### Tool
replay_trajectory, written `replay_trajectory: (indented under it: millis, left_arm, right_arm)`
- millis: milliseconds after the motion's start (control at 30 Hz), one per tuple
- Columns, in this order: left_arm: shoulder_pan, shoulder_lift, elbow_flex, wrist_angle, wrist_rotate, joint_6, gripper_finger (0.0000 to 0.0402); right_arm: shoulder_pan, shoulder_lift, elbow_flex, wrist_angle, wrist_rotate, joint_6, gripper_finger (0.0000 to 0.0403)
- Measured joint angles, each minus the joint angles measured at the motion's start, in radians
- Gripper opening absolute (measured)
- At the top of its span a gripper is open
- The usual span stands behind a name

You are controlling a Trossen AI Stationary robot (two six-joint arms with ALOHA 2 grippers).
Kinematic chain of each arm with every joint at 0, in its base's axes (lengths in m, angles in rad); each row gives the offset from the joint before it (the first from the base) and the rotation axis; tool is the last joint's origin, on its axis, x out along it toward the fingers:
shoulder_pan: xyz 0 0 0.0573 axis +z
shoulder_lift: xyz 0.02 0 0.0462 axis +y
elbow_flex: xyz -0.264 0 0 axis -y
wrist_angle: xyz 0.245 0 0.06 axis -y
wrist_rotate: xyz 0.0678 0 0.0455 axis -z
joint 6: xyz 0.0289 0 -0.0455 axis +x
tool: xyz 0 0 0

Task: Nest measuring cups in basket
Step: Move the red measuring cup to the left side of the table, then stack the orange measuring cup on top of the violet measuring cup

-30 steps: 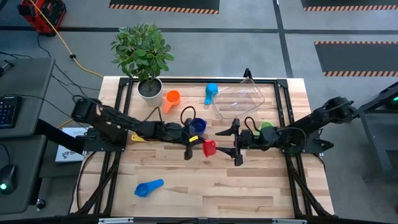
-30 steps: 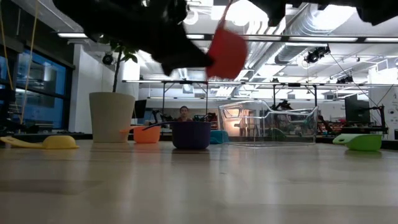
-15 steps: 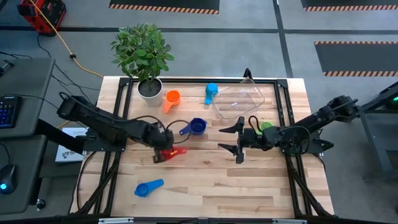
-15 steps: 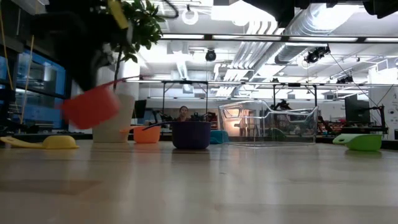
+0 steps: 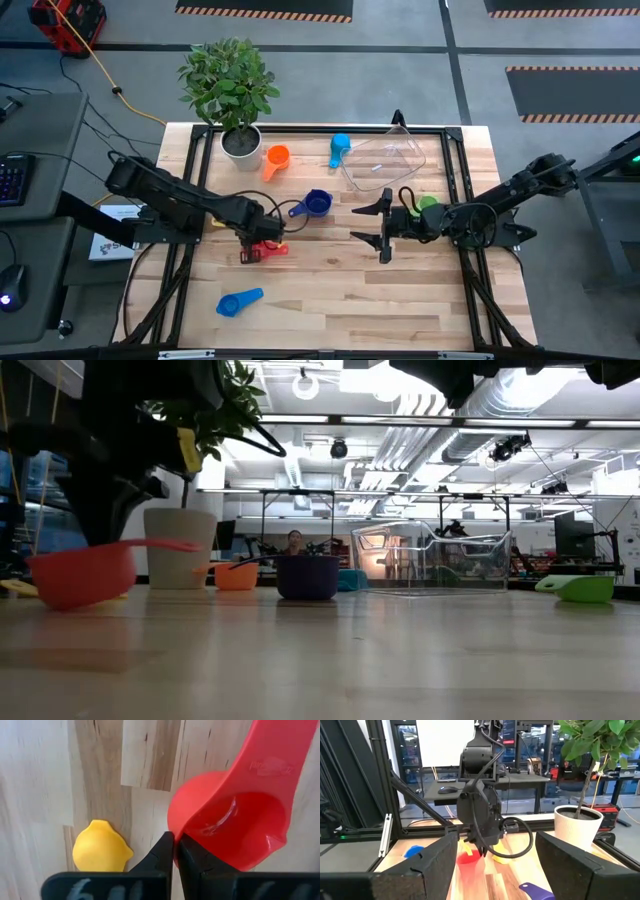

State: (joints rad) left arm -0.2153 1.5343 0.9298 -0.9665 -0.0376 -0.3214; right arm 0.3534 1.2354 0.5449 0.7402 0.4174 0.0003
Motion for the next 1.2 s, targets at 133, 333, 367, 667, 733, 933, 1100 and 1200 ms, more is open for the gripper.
replay_trajectory:
  millis: [133,333,367,667,733,933,1100,1200]
  left_arm:
    - [0.0,0.002,0.0,0.002,0.0,0.006,0.0004]
    - [0.0,0.002,0.0,0.025,-0.001,0.037,0.0005]
    - [0.0,0.002,0.0,0.028,0.0,0.037,0.0005]
    - [0.0,0.002,0.0,0.03,0.0,0.034,0.0037]
    - [0.0,0.002,0.003,0.027,0.0,0.027,0.0052]
    - [0.0,0.002,0.073,0.021,-0.004,0.046,0.0108]
    - [0.001,0.002,0.158,-0.024,-0.018,0.099,0.0149]
    - [0.01,-0.003,0.198,-0.038,-0.099,0.107,0.0164]
  right_arm:
    - [0.0,0.0,0.0,-0.002,0.0,0.0,0.0261]
    - [0.0,0.0,0.0,-0.003,0.0,0.0,0.0261]
    - [0.0,0.0,0.0,-0.003,0.0,0.0,0.0261]
    - [0.0,0.0,0.0,-0.003,0.0,0.0,0.0261]
    - [0.0,0.0,0.0,-0.003,-0.001,0.0,0.0261]
    - [0.0,0.0,0.0,-0.003,-0.001,0.0,0.0261]
    - [0.0,0.0,0.0,-0.003,-0.001,0.0,0.0261]
    - [0.0,0.0,0.0,-0.003,-0.001,0.0,0.0261]
